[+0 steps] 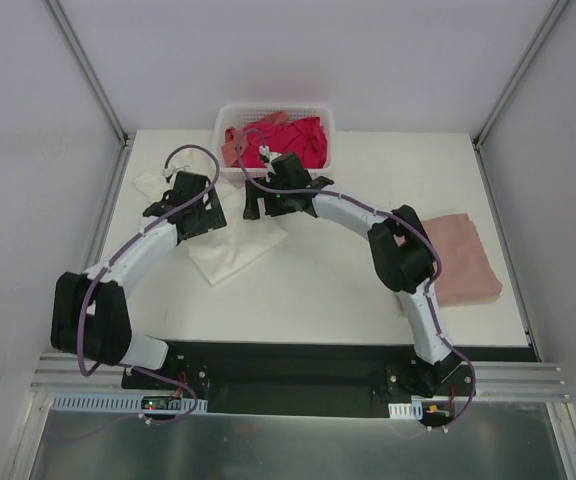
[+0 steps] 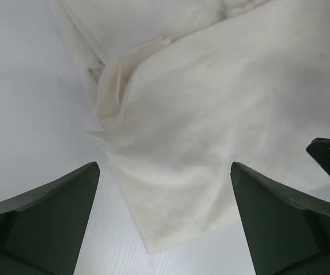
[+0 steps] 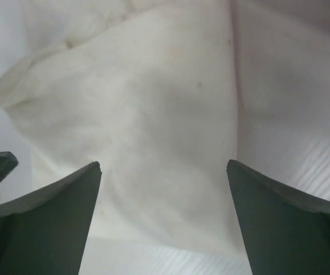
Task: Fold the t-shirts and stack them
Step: Fold the tshirt
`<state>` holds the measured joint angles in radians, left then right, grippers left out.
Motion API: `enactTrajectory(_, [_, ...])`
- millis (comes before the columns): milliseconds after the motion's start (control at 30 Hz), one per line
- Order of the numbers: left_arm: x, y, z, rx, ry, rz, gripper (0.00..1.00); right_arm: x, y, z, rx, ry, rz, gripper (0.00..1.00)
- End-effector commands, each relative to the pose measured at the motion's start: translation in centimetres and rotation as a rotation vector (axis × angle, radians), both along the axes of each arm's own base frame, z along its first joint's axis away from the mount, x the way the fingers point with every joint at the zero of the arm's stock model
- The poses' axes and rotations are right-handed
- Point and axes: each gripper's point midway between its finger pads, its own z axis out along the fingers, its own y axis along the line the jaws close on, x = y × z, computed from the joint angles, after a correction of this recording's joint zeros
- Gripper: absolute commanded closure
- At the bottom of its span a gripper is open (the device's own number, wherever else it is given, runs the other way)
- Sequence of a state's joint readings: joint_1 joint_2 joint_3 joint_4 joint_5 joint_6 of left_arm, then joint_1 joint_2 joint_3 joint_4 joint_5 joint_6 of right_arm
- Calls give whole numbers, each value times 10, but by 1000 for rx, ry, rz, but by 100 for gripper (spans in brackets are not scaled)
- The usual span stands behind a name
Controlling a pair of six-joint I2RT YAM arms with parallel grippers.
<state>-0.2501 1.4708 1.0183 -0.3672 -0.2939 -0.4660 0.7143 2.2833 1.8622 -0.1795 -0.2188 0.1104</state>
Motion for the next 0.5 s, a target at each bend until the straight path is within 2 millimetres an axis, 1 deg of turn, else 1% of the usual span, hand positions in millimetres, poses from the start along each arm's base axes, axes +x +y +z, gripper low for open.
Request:
enactTrajectory(0, [-31,-40,30,-173,-77,-113,1,-33,-12,79,124,-56,11,3])
enactTrajectory(33, [-40,-44,27,-174,-72,-128,1,-37,-17,80,128,-51,9,3])
enactTrajectory(67, [-47,-56,29,-180,-78,-166,1,-45,-21,80,129,-42,10,3])
enactTrajectory(100, [-52,-61,35,-200,-94,-188,1,-54,-31,81,129,-36,0,3])
enactTrajectory(167, [-61,-69,30,-233,-79,-207,1,-65,-40,77,124,-22,-5,3])
enactTrajectory(200, [-64,-71,29,-236,-76,-211,1,-69,-45,85,132,-29,-15,3])
enactTrajectory(233, [-62,-63,26,-200,-84,-189,1,-78,-54,70,108,-1,-21,3])
enactTrajectory(267, [-59,-58,26,-171,-89,-168,1,-81,-57,69,107,3,-22,3])
enactTrajectory(300, [-55,-49,22,-135,-86,-142,1,-86,-61,73,115,7,-21,3])
enactTrajectory(333, [-50,-43,23,-115,-92,-124,1,-92,-68,64,102,27,-27,3])
enactTrajectory(367, [-43,-34,22,-85,-100,-88,1,-95,-70,64,102,30,-29,3])
enactTrajectory(400, [-36,-20,11,-62,-64,-40,1,-98,-73,68,108,24,-27,3])
enactTrajectory(433, [-28,-15,13,-59,-62,-34,1,-101,-75,68,110,27,-28,3])
enactTrajectory(467, [-21,-14,9,-74,-49,-33,1,-107,-79,61,97,39,-26,3])
